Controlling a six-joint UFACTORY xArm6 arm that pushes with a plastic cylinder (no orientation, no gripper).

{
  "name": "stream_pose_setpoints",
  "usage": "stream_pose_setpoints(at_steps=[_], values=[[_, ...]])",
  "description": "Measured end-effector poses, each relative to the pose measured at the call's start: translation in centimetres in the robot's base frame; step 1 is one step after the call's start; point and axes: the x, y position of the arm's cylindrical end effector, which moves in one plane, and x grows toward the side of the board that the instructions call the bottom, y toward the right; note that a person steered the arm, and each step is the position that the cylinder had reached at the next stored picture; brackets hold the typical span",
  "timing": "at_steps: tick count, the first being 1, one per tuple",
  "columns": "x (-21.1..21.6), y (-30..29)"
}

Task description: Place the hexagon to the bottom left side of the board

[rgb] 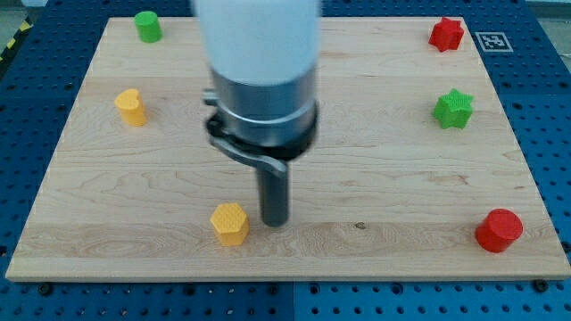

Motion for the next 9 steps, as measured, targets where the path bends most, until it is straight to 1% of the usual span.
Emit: stream_pose_setpoints(at_steps=[1,2,3,4,5,6,7,8,9], values=[[0.3,-3.8],[-0.2,-9.2],[-0.2,-13.1],[-0.2,-15.0],[-0.9,-16.6],[-1.3,-12.7],[0.4,-10.4],[2.1,-12.2],[2.7,-16.5]])
